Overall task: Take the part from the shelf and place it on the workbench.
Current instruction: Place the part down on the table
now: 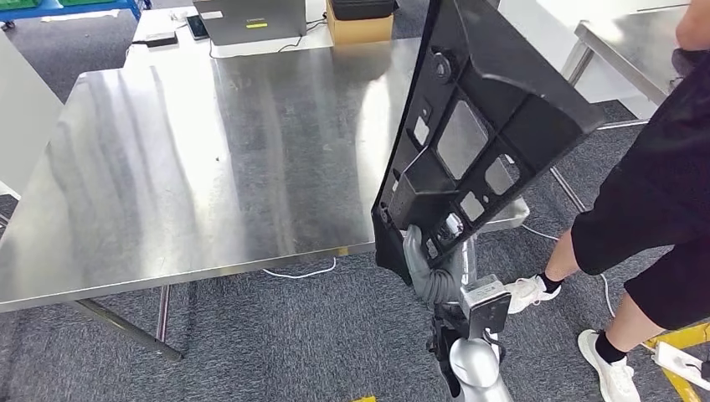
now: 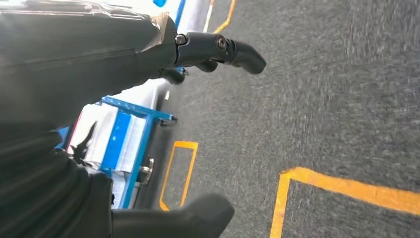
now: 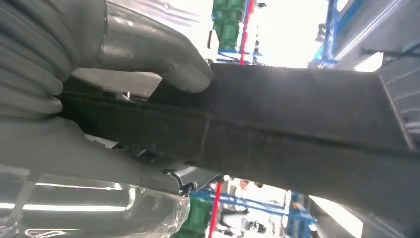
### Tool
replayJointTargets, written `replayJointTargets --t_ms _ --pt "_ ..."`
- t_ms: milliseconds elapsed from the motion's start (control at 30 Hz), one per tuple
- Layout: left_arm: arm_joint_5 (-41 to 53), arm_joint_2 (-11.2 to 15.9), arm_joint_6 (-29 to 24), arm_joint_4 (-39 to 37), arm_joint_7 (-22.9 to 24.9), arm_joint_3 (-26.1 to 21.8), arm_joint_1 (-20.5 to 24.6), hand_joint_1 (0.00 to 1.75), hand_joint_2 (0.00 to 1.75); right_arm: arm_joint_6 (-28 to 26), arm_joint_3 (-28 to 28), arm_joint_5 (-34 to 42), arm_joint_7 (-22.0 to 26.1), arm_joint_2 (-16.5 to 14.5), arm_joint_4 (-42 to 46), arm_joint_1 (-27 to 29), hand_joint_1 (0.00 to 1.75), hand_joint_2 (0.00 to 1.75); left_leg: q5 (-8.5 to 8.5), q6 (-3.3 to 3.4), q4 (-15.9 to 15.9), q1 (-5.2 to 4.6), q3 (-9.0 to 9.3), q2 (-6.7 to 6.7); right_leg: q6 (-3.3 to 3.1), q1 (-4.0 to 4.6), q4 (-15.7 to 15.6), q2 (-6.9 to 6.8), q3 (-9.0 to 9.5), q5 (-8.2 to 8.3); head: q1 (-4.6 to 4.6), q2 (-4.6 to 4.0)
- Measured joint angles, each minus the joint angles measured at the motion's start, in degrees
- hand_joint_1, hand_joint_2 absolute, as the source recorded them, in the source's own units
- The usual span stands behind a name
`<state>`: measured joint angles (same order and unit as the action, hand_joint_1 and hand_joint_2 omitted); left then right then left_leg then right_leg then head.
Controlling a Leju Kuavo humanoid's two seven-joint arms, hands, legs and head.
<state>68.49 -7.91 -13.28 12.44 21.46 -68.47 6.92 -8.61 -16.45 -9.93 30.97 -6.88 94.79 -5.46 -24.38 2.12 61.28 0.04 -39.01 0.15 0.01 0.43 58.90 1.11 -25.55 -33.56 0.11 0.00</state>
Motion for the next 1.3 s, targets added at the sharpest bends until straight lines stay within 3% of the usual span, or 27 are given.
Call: replayJointTargets --t_ms 67,100,133,200,267,300,333,367,400,433,467,500,567,633,700,733,767,800,867,933,1000,1100,1300 --pt "0.0 0.0 0.0 0.0 0.0 0.0 0.1 0.00 1.75 0.0 0.0 0.0 0.0 -0.1 0.0 -0.2 1.75 1.75 -0.42 0.64 -1.1 0.23 1.95 -0.12 0.73 0.12 1.9 -0.23 0.13 0.42 0.04 0.00" --pt "0.0 0.0 0.0 0.0 0.0 0.0 0.2 0.00 1.75 0.0 0.0 0.0 0.0 -0.1 0.1 -0.4 1.75 1.75 -0.70 0.92 -1.5 0.42 2.89 -0.16 0.96 0.06 4.4 -0.34 -1.28 0.40 0.06 0.00" --pt "0.0 0.0 0.0 0.1 0.0 0.0 0.2 0.00 1.75 0.0 0.0 0.0 0.0 -0.1 0.1 -0.5 1.75 1.75 -1.11 1.06 -1.7 0.61 3.66 -0.23 1.06 -0.06 7.8 -0.44 -3.54 -0.11 0.13 0.00" --pt "0.0 -0.1 0.0 0.1 0.0 0.0 0.3 0.00 1.75 0.0 0.0 0.0 0.0 0.0 0.0 -0.4 1.75 1.75 -2.31 1.21 -1.9 0.73 4.89 -0.38 1.08 -0.41 14.6 -0.50 -8.96 -2.65 0.27 0.00" --pt "0.1 -0.1 0.0 0.0 0.0 0.0 0.2 0.00 1.75 -0.1 0.0 -0.4 0.0 0.1 0.0 -0.2 1.75 1.75 -3.73 0.98 -1.8 0.88 6.49 -0.62 1.46 -0.87 16.1 -0.53 -12.51 -4.97 0.29 0.00" --pt "0.3 -0.2 0.1 0.0 0.0 0.0 0.2 0.00 1.75 -0.4 -0.1 -1.2 -0.1 0.2 -0.1 -0.1 1.75 1.75 -4.50 0.77 -1.8 1.02 7.47 -0.79 2.00 -1.10 14.4 -0.57 -13.13 -4.59 0.30 0.00" --pt "0.6 -0.2 0.2 0.0 0.0 0.0 0.2 0.00 1.75 -1.1 -0.2 -2.3 -0.1 0.3 -0.2 -0.1 1.75 1.75 -5.33 0.47 -1.9 1.18 8.52 -0.92 2.81 -1.35 11.2 -0.62 -13.18 -2.58 0.31 0.00" --pt "0.9 -0.2 0.3 0.0 0.0 0.1 0.1 0.00 1.75 -1.9 -0.4 -3.7 0.1 0.5 -0.6 -0.1 1.75 1.75 -6.16 0.12 -1.8 1.29 9.32 -1.02 3.66 -1.51 7.6 -0.74 -13.03 0.93 0.44 0.00" --pt "1.0 -0.2 0.5 0.0 0.0 0.1 0.1 0.00 1.75 -2.9 -0.7 -4.8 0.5 0.7 -1.3 -0.1 1.75 1.75 -6.95 -0.28 -1.9 1.27 10.06 -1.12 4.05 -1.57 4.5 -0.98 -12.84 4.30 0.54 0.00" --pt "1.1 -0.2 0.6 0.0 0.0 0.2 0.1 0.00 1.75 -3.6 -1.2 -5.6 1.1 0.9 -2.0 -0.1 1.75 1.75 -7.66 -0.70 -2.0 1.17 10.49 -1.13 3.92 -1.51 2.5 -1.09 -12.49 7.11 0.72 0.00" --pt "1.1 -0.1 0.6 0.0 -0.1 0.2 0.2 0.00 1.75 -4.2 -1.7 -5.9 1.5 1.0 -2.7 0.0 1.75 1.75 -8.07 -1.09 -2.0 1.06 10.89 -1.13 3.34 -1.54 1.5 -1.18 -12.25 8.68 0.80 0.00" --pt "1.1 -0.1 0.6 0.0 -0.1 0.2 0.2 0.00 1.75 -4.6 -2.1 -6.0 1.9 1.0 -3.3 0.0 1.75 1.75 -8.09 -1.45 -1.9 0.99 11.25 -1.09 2.43 -1.54 1.3 -1.17 -11.84 8.74 0.77 0.00" --pt "1.0 -0.2 0.5 0.0 -0.1 0.1 0.3 0.00 1.75 -5.1 -2.9 -6.2 2.1 1.0 -4.1 -0.4 1.75 1.75 -7.34 -1.96 1.1 1.13 10.23 -0.69 1.06 -1.95 0.9 -0.97 -10.59 8.41 0.60 0.00" --pt "0.9 -0.2 0.2 0.0 -0.1 0.2 0.4 0.00 1.75 -5.9 -3.5 -6.7 2.1 0.9 -4.7 -0.9 1.75 1.75 -7.31 -2.31 7.4 1.18 6.68 -0.36 -0.05 -2.05 0.4 -0.92 -9.04 7.75 0.44 0.00" --pt "0.7 -0.2 -0.4 0.0 -0.1 0.2 0.4 0.00 1.75 -7.7 -4.0 -8.5 1.5 0.9 -5.3 -1.3 1.75 1.75 -10.07 -2.61 12.8 1.15 2.34 -0.34 -0.82 -1.87 0.1 -0.82 -7.84 6.94 0.34 0.00" --pt "0.5 -0.2 -0.6 0.0 -0.2 0.2 0.4 0.00 1.75 -9.1 -4.3 -10.3 1.0 0.9 -5.6 -1.5 1.75 1.75 -11.64 -2.74 14.1 1.19 0.45 -0.33 -0.99 -1.81 0.1 -0.69 -7.32 6.47 0.34 0.00" --pt "0.5 -0.2 -0.7 0.0 -0.2 0.1 0.4 0.00 1.75 -10.8 -4.7 -12.7 0.3 1.0 -6.0 -1.8 1.75 1.75 -12.17 -2.82 14.0 1.24 -0.82 -0.32 -0.98 -1.80 0.1 -0.55 -6.79 5.99 0.34 0.00" --pt "0.5 -0.2 -0.7 0.0 -0.2 0.1 0.4 0.00 1.75 -12.7 -5.1 -15.7 -0.5 1.0 -6.6 -2.3 1.75 1.75 -11.16 -2.84 12.5 1.30 -1.34 -0.30 -0.90 -1.80 0.1 -0.41 -6.20 5.50 0.33 0.00" --pt "0.6 -0.1 -0.7 0.0 -0.2 0.1 0.4 0.00 1.75 -15.9 -6.2 -22.3 -2.7 1.1 -8.2 -4.1 1.75 1.75 -5.11 -2.67 6.0 1.40 -0.37 -0.13 -0.58 -1.79 0.1 -0.19 -5.16 4.53 0.29 0.00" --pt "0.7 -0.1 -0.7 0.0 -0.3 0.2 0.5 0.00 1.75 -17.8 -7.7 -27.1 -4.6 1.1 -10.3 -6.7 1.75 1.75 -1.16 -2.10 0.6 1.23 0.87 0.26 0.04 -1.46 0.1 -0.03 -4.53 3.71 0.16 0.00" --pt "0.9 -0.2 -0.7 0.0 -0.5 0.2 0.6 0.00 1.75 -18.6 -8.8 -29.2 -5.6 1.2 -12.1 -8.6 1.75 1.75 -0.61 -1.58 -0.7 1.03 1.30 0.36 0.48 -0.84 0.2 -0.05 -4.33 3.17 0.11 0.00" --pt "0.9 -0.3 -0.6 0.0 -0.6 0.2 0.7 0.00 1.75 -20.2 -10.1 -33.7 -8.0 1.4 -14.4 -11.1 1.75 1.75 0.00 -1.53 -0.8 0.68 1.48 -0.12 0.36 -0.39 0.0 -0.21 -3.91 2.92 0.19 0.00" --pt "1.0 -0.3 -0.1 0.0 -0.6 0.2 0.9 0.00 1.75 -21.4 -13.2 -45.9 -14.4 -0.2 -24.1 -19.6 1.75 1.75 -0.43 -0.86 -0.8 0.26 1.57 -0.32 0.57 -0.39 -0.9 -0.31 -3.56 2.84 0.18 0.00"
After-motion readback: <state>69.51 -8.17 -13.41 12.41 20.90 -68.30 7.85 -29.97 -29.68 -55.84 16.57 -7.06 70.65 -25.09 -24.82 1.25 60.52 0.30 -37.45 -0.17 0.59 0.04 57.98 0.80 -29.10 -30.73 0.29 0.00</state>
